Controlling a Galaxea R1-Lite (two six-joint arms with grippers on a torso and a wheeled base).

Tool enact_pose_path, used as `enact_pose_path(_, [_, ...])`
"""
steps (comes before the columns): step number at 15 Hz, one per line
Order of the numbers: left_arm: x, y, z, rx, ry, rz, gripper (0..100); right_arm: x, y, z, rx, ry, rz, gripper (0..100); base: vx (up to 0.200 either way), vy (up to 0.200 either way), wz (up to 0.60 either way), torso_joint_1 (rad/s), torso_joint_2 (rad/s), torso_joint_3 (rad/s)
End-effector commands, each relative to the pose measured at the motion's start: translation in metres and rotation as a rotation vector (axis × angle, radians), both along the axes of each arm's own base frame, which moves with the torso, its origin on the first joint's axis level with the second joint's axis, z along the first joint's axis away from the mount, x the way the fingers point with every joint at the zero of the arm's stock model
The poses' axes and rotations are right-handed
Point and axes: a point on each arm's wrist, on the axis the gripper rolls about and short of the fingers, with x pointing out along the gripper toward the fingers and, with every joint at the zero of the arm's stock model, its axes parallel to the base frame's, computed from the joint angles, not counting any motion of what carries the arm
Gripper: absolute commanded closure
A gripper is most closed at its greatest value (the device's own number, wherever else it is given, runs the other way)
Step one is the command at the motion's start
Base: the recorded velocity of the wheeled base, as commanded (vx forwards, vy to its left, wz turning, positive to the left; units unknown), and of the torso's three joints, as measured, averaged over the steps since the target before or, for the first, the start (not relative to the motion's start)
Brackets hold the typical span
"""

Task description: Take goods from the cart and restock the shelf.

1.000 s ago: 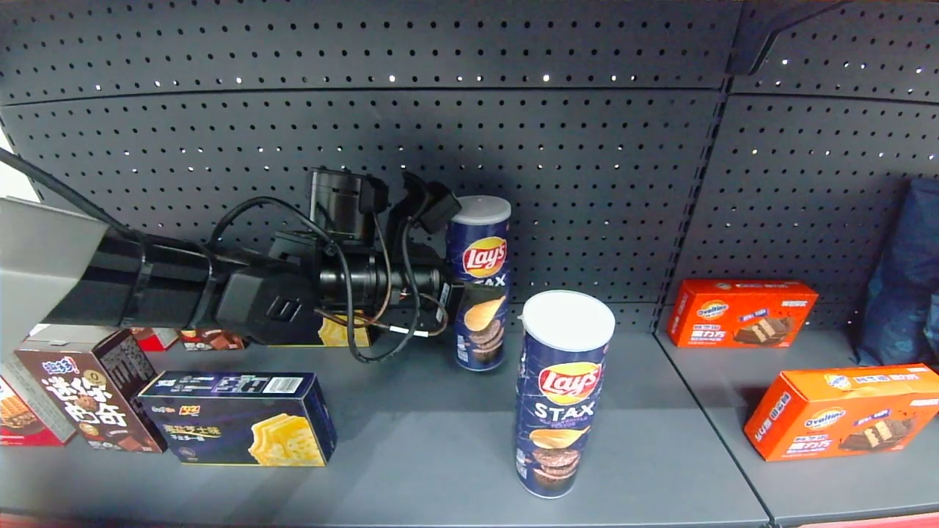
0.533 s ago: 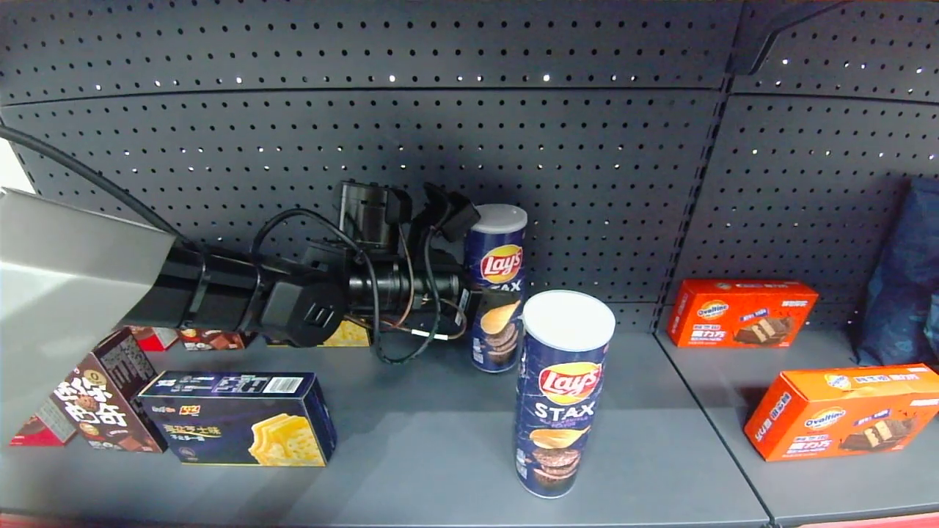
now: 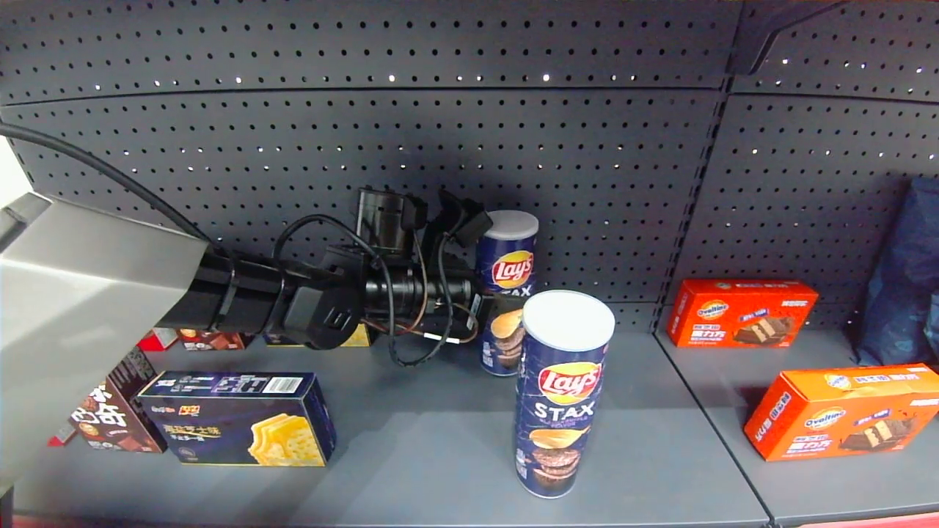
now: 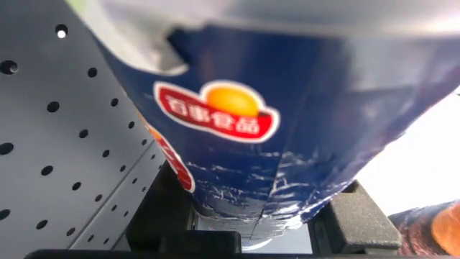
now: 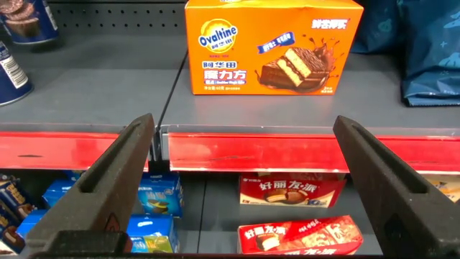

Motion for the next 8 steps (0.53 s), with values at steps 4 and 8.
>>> enact_pose_path(4, [0.006,-0.003,-0.009,-0.007,-0.011,0.000,100,0.000,0.000,0.000,-0.001,0.001,0.000,0,0.000,0.000,0.00,0.000,0.00,0.000])
enact_pose_path(8, [0.008,-0.005,-0.012,-0.004,-0.010,-0.001,100,0.000,0.000,0.000,0.000,0.001,0.000,0,0.000,0.000,0.00,0.000,0.00,0.000])
